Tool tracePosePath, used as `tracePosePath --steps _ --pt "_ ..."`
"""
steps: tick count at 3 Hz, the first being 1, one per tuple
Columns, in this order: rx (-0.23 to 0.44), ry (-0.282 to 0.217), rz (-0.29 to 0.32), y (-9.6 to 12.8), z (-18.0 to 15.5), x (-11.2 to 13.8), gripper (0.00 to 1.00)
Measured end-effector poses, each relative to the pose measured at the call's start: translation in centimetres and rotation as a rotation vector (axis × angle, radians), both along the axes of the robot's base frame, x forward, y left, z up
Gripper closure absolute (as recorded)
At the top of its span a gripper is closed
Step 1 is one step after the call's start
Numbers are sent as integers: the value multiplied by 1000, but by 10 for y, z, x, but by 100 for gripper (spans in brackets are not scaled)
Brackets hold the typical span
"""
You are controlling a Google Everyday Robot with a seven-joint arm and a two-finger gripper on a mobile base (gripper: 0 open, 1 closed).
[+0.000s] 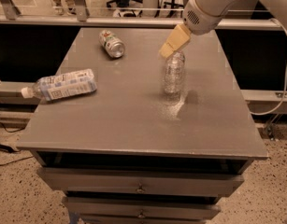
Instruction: Place water bottle upright
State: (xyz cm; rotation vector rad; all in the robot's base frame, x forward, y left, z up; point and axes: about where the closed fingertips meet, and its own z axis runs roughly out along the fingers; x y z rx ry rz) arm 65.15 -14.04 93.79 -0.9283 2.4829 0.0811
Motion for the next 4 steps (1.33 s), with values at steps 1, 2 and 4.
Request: tracePosePath --steps 1,2,4 --pt "-2 41 -159 4 -27 30 0" --pt "12 90 -271 11 -46 47 0" --pt "2 181 -414 19 -80 62 2"
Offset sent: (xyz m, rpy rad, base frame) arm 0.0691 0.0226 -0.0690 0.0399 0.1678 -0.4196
